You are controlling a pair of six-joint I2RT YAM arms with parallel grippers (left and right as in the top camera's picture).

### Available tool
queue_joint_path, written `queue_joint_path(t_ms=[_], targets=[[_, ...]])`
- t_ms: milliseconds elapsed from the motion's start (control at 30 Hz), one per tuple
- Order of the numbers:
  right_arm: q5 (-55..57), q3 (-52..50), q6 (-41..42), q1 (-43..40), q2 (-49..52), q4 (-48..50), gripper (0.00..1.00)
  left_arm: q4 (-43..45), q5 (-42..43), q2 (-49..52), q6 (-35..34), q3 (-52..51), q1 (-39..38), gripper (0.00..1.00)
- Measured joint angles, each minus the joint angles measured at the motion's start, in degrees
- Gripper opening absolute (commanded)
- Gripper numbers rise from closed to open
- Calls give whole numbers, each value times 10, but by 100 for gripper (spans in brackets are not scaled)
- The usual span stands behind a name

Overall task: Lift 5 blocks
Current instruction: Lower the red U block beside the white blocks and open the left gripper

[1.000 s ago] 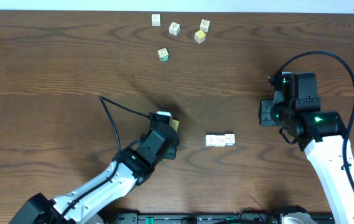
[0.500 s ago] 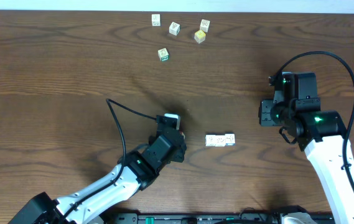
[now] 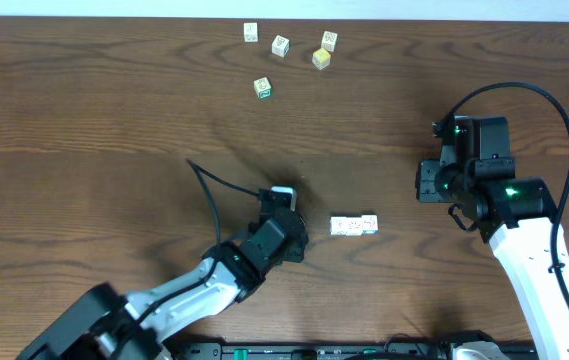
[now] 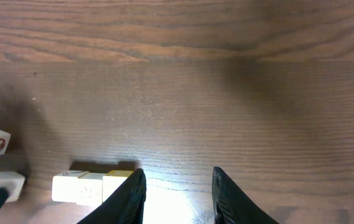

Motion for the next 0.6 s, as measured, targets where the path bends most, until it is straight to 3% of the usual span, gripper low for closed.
queue_joint_path(t_ms=[600], targets=[[0,0,0,0,0,0,33,37,2,37,-2,12,0,10]])
